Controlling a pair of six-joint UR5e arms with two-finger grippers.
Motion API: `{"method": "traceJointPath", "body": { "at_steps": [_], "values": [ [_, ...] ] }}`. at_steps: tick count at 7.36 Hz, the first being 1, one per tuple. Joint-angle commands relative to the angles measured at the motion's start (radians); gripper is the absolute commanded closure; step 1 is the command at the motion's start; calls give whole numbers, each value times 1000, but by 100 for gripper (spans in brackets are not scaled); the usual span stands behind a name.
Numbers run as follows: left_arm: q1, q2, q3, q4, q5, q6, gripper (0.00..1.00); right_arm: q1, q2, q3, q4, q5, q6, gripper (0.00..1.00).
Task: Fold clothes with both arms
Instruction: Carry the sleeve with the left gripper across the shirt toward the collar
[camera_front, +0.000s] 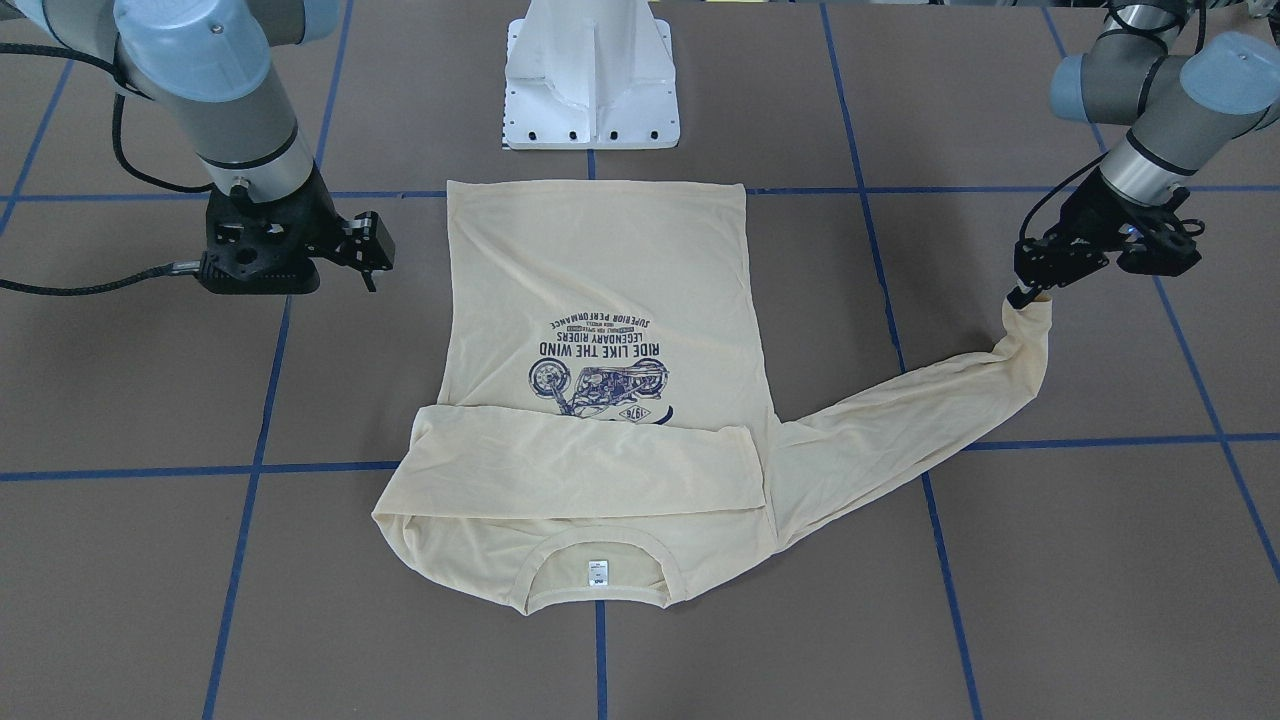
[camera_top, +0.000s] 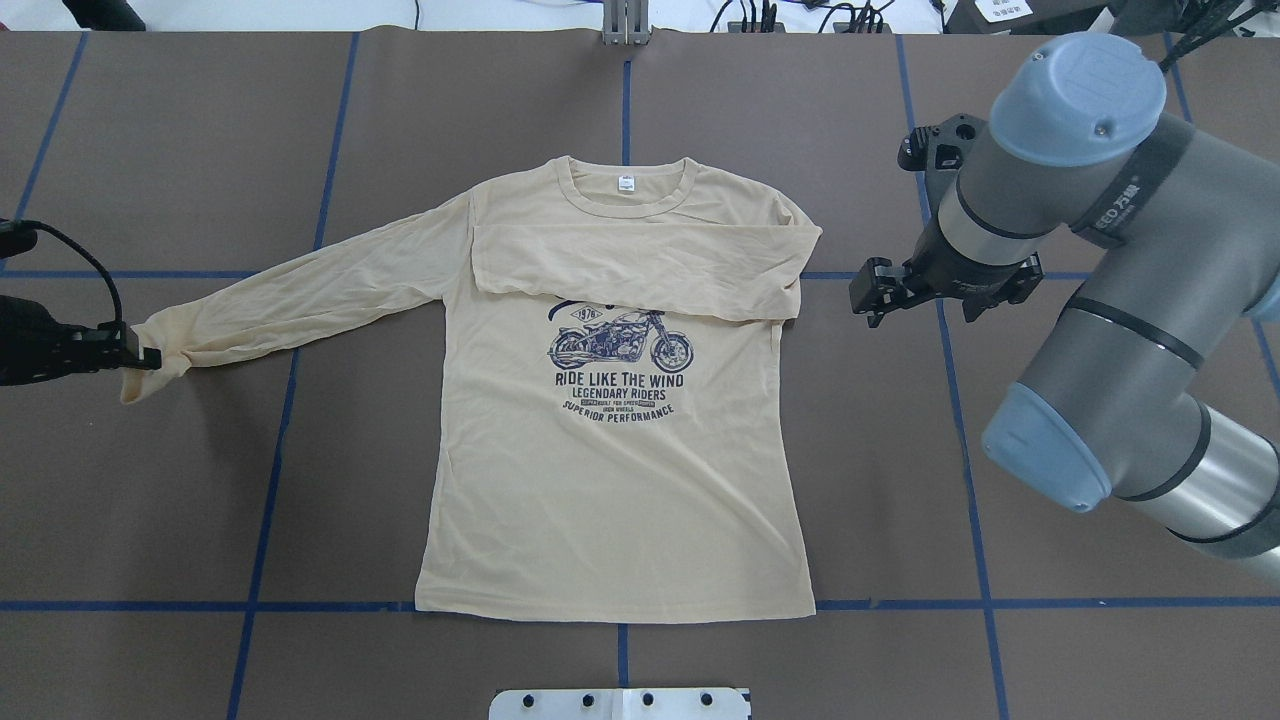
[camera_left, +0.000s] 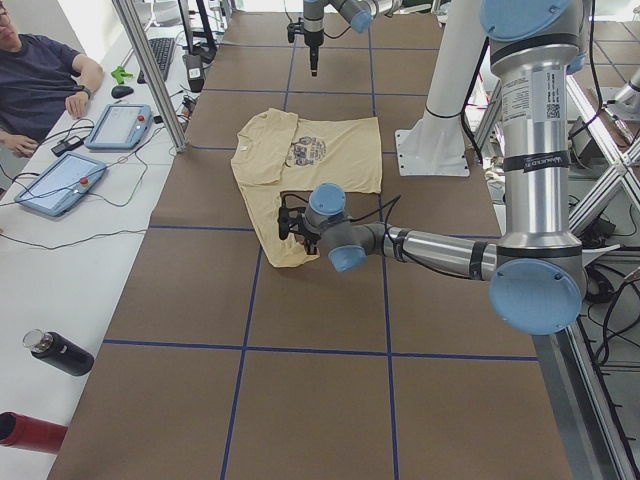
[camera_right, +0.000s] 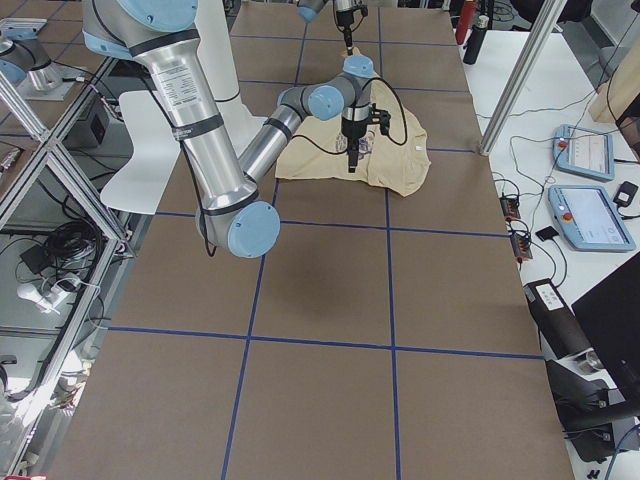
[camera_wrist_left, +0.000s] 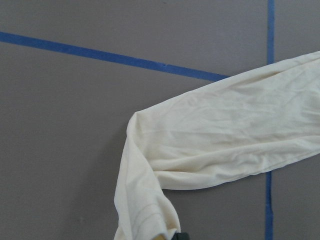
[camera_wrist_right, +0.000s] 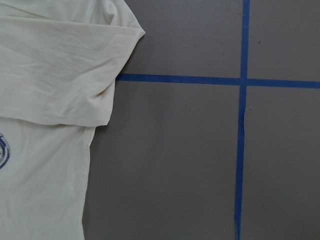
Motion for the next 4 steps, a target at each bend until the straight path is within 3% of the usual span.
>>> {"method": "traceJointPath", "body": {
  "at_steps": [1, 2, 4],
  "values": [
    [-28, -160, -7, 17, -107, -171, 100, 29, -80, 13, 0, 0, -99, 0],
    [-27, -261, 3, 40, -142, -273, 100, 49, -112, 13, 0, 0, -151, 0],
    [-24, -528, 5, 288, -156, -392, 100, 95, -158, 13, 0, 8, -249, 0]
  ]
}}
